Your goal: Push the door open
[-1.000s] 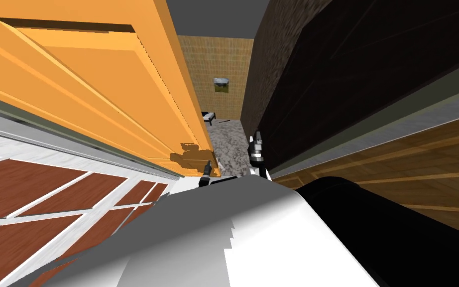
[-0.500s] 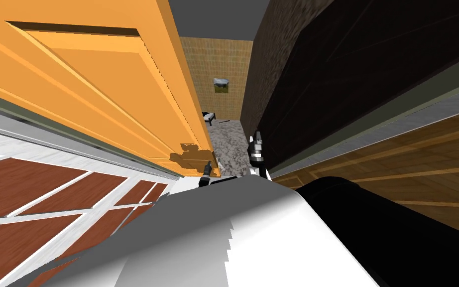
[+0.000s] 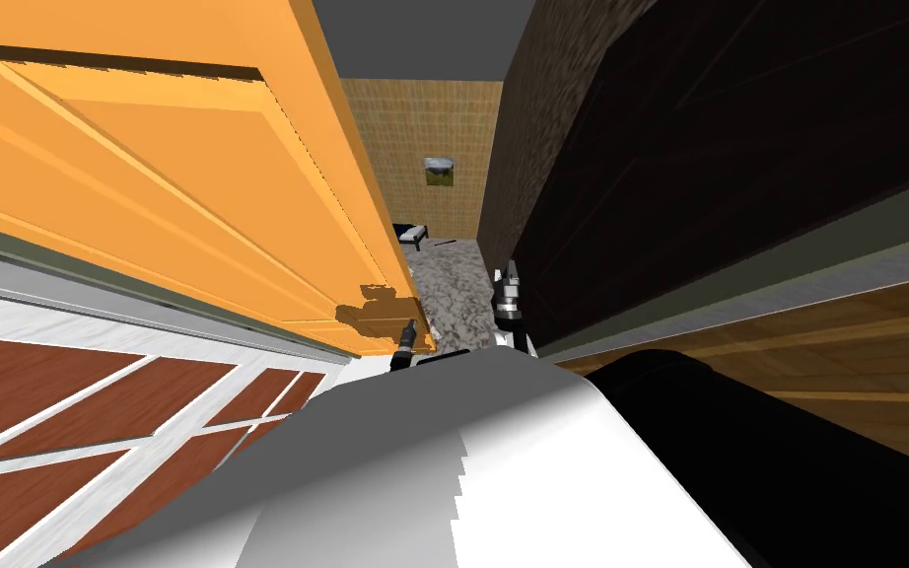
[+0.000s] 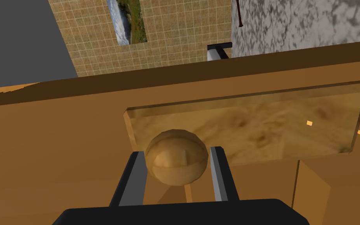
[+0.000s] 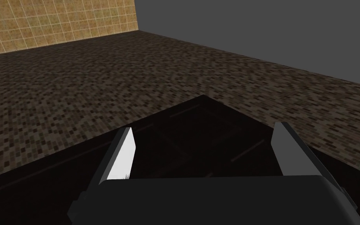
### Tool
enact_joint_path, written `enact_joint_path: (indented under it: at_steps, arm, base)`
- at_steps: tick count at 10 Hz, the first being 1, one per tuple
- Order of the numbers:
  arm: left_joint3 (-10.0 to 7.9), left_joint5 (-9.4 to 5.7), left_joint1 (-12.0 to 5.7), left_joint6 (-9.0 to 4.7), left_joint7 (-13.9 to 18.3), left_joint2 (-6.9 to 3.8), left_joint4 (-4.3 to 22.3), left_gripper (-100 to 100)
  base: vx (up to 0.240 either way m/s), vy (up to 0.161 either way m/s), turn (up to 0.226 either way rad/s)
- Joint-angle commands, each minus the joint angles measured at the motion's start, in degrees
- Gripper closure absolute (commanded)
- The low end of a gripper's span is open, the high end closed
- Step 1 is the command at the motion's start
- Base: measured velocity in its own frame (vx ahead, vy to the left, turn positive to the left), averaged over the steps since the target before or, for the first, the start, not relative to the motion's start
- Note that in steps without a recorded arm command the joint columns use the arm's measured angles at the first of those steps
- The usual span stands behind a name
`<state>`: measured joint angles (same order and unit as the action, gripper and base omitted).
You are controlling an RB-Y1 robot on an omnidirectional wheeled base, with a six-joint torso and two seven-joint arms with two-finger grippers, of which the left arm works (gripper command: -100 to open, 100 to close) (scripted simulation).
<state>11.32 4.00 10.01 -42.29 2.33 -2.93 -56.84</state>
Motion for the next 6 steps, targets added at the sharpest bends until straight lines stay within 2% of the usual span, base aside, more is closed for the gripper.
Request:
enact_joint_path:
  at_steps: [1,2,4,5,6]
  arm:
    - [-1.76,-0.74,-0.76,-0.64,-0.25,-0.87,0.48,100]
    - [-1.76,-0.74,-0.76,-0.64,-0.25,-0.87,0.48,100]
    - [-3.57,-1.54,-1.27,-0.5,-0.79,-1.22,0.9,100]
    - [-2.58,-1.25,-0.45,-0.55,-0.73,-0.87,0.27,-100]
    - [-2.58,-1.25,-0.45,-0.55,-0.73,-0.87,0.27,-100]
  base:
    - [0.207,-0.056,0.042]
    - [0.149,-0.043,0.006]
    - [0.171,-0.083,0.097]
    - [-0.025,-0.055,0.072]
    - [-0.142,-0.006,-0.004]
